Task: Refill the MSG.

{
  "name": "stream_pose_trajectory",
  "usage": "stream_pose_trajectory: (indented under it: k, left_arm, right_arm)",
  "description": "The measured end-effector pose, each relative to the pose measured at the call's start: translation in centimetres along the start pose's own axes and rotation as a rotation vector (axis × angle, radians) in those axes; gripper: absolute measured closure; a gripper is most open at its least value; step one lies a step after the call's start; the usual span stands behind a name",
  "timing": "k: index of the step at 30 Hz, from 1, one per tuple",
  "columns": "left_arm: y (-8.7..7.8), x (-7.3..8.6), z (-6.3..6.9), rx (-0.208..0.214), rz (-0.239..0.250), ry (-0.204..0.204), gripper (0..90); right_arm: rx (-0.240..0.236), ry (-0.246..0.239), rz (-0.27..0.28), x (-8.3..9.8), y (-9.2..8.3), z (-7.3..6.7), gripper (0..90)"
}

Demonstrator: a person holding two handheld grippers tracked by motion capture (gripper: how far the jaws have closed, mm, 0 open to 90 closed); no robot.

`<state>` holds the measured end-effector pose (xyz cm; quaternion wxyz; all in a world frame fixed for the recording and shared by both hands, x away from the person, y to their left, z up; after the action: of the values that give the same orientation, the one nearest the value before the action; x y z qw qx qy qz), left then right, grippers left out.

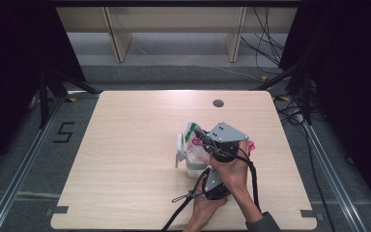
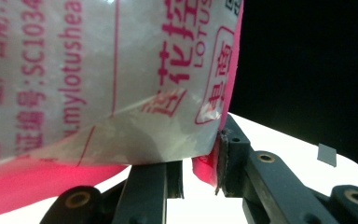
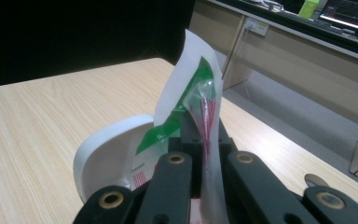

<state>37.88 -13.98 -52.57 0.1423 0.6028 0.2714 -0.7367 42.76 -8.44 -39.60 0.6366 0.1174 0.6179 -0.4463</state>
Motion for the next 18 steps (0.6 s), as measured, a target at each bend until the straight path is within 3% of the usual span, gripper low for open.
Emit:
stream_pose_trajectory:
  k: [3,10,11,13,14,15,18]
  left_arm:
    - [0.03,-0.16,0.13,0.009,0.017,-0.019,74.9]
    - [0.04,-0.15,0.14,0.008,0.019,-0.019,74.9]
    - [0.04,-0.15,0.16,0.007,0.019,-0.019,74.9]
    - [-0.01,-0.16,0.15,0.008,0.017,-0.016,74.9]
    - [0.03,-0.16,0.15,0.006,0.018,-0.019,74.9]
    - [0.03,-0.13,0.14,0.007,0.014,-0.018,74.9]
    - [-0.03,-0.13,0.13,0.001,0.014,-0.017,74.9]
  right_arm:
    - [0.009,0.002,-0.001,0.04,0.03,0.08,89.9]
    - [-0.020,0.016,-0.014,0.16,0.05,-0.30,89.9]
    - [-0.006,0.000,-0.005,0.05,-0.02,-0.06,89.9]
    - [-0.017,0.023,-0.017,0.16,-0.02,-0.21,89.9]
    - [0.007,0.002,-0.001,0.02,0.07,0.12,89.9]
    - [-0.013,0.014,-0.017,0.19,0.11,-0.21,89.9]
    - [-0.008,0.016,-0.016,0.15,-0.05,-0.02,89.9]
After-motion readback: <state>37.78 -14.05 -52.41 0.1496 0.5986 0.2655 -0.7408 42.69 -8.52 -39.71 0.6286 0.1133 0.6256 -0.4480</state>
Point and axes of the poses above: each handheld gripper's, and its own axes: y roughly forward along the jaws, x roughly out of its underside, z roughly to its right, the point moved 8 cm from there along y, roughly forward along the jaws, and after that the axes turned 4 degrees about -z, right-handed, at the moved point
